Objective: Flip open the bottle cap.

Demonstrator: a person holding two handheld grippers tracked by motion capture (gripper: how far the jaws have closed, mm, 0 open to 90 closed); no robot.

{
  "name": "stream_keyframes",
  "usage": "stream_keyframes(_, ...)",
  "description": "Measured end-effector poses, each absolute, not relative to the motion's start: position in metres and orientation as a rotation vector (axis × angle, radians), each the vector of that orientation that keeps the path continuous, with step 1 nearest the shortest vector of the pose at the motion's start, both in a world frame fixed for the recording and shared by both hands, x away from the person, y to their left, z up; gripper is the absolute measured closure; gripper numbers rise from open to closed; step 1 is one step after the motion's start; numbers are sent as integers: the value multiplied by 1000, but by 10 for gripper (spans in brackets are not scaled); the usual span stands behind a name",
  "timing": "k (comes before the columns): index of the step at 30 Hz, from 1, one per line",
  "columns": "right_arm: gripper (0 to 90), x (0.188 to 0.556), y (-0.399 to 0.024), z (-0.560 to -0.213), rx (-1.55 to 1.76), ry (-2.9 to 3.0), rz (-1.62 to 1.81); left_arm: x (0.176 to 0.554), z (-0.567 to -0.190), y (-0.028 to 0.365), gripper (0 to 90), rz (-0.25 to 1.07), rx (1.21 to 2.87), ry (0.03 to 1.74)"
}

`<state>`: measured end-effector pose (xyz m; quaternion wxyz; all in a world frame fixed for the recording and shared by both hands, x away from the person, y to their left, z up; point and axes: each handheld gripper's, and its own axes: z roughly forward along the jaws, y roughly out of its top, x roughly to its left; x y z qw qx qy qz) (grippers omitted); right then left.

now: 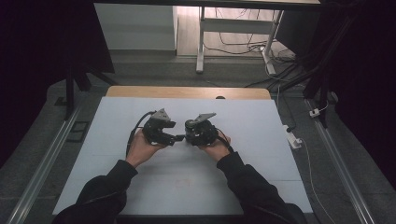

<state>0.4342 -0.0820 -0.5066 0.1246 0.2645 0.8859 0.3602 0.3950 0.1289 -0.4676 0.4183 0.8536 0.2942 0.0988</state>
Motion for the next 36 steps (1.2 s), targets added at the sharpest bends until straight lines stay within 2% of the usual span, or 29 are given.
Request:
stream_keyframes(5, 527, 434, -82, -507, 775, 2582, 1050, 397, -467, 126, 603, 215, 2143, 720)
stream_keyframes(12, 527, 434, -82, -507, 777, 2582, 1051, 398, -465, 119, 886, 189, 2144, 687)
stream_keyframes(36, 528, 434, -82, -507, 788, 2580, 1054, 404, -456, 111, 889, 248, 2138, 710)
